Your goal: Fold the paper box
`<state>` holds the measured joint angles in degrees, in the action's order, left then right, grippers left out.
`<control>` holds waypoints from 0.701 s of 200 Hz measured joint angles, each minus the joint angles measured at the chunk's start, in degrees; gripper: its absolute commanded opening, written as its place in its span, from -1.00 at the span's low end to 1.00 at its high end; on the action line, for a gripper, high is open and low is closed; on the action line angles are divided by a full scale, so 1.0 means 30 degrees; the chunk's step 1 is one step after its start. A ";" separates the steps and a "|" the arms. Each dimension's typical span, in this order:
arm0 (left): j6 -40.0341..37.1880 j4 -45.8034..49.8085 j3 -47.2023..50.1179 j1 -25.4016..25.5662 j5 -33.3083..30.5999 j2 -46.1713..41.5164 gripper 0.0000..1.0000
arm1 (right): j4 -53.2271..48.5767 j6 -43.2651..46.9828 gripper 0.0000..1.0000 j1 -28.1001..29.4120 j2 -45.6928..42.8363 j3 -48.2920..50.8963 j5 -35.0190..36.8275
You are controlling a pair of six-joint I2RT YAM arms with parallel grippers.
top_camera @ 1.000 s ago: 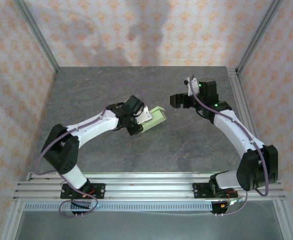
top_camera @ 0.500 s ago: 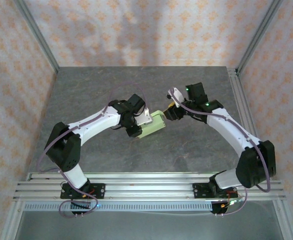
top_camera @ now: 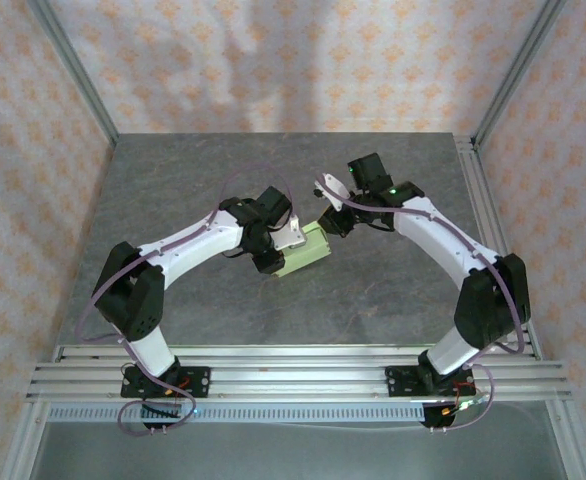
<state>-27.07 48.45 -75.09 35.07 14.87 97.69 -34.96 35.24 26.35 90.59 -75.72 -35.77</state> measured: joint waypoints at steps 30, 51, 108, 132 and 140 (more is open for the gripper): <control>0.0000 0.0066 -0.0124 0.0000 0.0044 0.0117 -0.56 | -0.0160 0.0131 -1.00 0.0102 0.0022 -0.0066 0.0226; 0.0015 0.0073 -0.0211 0.0000 0.0044 0.0182 -0.47 | -0.0146 -0.0197 -1.00 0.0175 0.0022 -0.0066 0.0466; 0.0721 -0.0226 -0.0211 -0.0109 0.0291 0.0211 -0.48 | 0.3031 -0.4962 -1.00 0.0583 -0.0583 0.1705 0.2033; 0.0736 -0.0255 -0.0248 -0.0102 0.0328 0.0240 -0.48 | 0.5005 -0.7745 -1.00 0.0831 -0.1676 0.3512 0.2834; 0.0736 -0.0299 -0.0248 -0.0102 0.0335 0.0248 -0.47 | 0.5756 -0.8451 -1.00 0.0852 -0.2025 0.4167 0.3009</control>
<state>-24.86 47.55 -75.83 34.76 15.88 98.43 -17.69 9.89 28.91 84.51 -63.22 -26.74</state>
